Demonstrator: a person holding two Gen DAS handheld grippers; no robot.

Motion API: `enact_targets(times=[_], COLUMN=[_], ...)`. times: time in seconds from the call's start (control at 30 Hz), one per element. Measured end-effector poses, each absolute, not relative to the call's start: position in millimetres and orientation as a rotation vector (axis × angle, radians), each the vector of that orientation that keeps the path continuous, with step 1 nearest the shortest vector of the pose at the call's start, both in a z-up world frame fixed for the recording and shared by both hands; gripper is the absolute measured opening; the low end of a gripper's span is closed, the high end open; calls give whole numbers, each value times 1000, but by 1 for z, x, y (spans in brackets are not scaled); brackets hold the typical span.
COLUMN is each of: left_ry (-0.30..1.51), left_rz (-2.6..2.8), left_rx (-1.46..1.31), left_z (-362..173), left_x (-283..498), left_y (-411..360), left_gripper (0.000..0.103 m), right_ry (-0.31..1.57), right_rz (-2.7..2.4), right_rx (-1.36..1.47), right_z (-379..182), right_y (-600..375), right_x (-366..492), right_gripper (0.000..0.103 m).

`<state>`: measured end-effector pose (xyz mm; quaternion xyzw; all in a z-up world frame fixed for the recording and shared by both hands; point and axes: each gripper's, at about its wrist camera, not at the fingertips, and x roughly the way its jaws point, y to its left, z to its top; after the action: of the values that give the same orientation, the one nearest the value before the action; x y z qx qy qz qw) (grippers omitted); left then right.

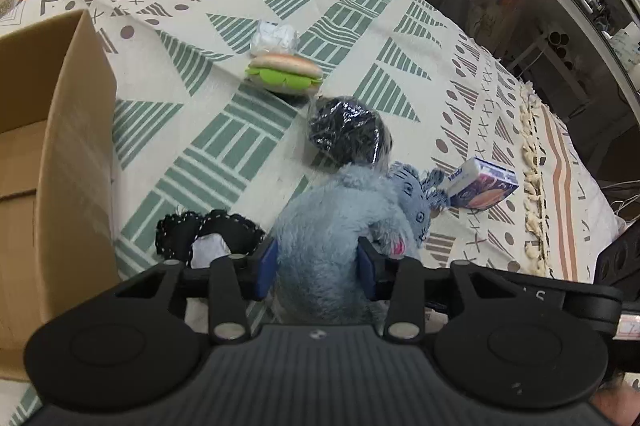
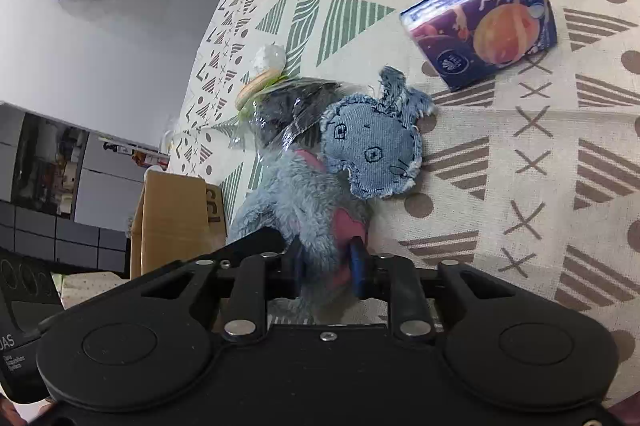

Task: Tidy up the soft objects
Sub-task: 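Reach the right gripper to the grey plush toy and grasp it, then carry the grey plush with the right gripper into the cardboard box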

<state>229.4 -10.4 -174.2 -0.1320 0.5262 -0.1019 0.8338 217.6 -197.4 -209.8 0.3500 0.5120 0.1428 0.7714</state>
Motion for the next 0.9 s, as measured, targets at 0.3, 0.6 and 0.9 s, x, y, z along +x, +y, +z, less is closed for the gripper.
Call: enact_targets(times=[0.3, 0.6, 0.9], left_ry=[1070, 1014, 955], left_rz=[-227, -226, -209], left_rx=[-270, -315, -351], left_z=[-160, -133, -110], left_x=[217, 197, 186], left_y=[-13, -2, 20], left_gripper=[36, 36, 36], right_ry=[1054, 1002, 931], right_rz=[318, 329, 333], right_rx=[678, 682, 602], right_z=[-191, -165, -135], right_y=[-194, -188, -158], right_x=[206, 189, 180], right_gripper=[16, 16, 16])
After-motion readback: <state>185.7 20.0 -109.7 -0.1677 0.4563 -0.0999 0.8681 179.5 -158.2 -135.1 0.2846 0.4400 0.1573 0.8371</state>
